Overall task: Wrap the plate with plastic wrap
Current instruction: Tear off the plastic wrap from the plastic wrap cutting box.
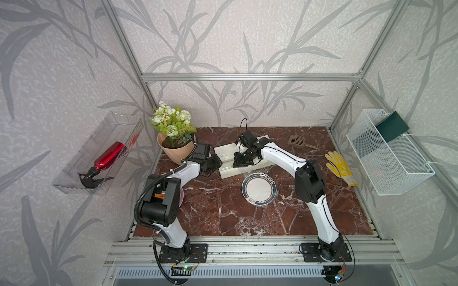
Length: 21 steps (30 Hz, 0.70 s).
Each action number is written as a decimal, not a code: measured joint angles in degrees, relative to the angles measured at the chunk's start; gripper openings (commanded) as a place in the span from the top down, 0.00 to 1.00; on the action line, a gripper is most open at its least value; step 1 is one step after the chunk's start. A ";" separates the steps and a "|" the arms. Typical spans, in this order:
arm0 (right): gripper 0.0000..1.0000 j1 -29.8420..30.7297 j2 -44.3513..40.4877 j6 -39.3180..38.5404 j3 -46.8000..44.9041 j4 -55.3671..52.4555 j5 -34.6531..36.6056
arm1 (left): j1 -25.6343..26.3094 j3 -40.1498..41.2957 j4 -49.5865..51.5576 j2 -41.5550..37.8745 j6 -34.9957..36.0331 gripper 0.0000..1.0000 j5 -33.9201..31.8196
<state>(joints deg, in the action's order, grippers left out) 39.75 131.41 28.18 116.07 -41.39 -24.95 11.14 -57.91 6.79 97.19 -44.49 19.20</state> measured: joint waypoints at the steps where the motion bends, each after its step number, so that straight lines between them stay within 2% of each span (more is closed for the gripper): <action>1: 0.86 0.79 0.55 0.31 0.52 0.33 -0.57 | 0.04 0.00 -0.11 0.04 -0.31 0.90 0.02; 9: 0.86 5.62 2.49 1.66 1.86 0.98 -3.17 | 0.13 0.00 -0.46 0.20 -1.51 0.90 0.35; 14: 0.85 5.38 2.49 2.03 2.08 1.14 -3.17 | 0.13 0.00 -0.48 0.20 -1.77 0.90 0.39; 18: 0.78 4.79 2.14 1.86 1.73 1.60 -2.23 | -0.20 0.00 -0.46 0.20 -1.75 0.89 0.44; 21: 0.76 3.98 -0.72 1.79 -1.88 3.50 -1.16 | -0.63 -0.76 0.24 0.63 -1.53 0.89 0.68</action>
<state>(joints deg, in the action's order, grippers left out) 43.72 130.69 29.98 114.19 -37.89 -26.11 10.50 -58.67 7.03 97.82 -46.02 19.88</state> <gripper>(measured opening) 0.227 0.259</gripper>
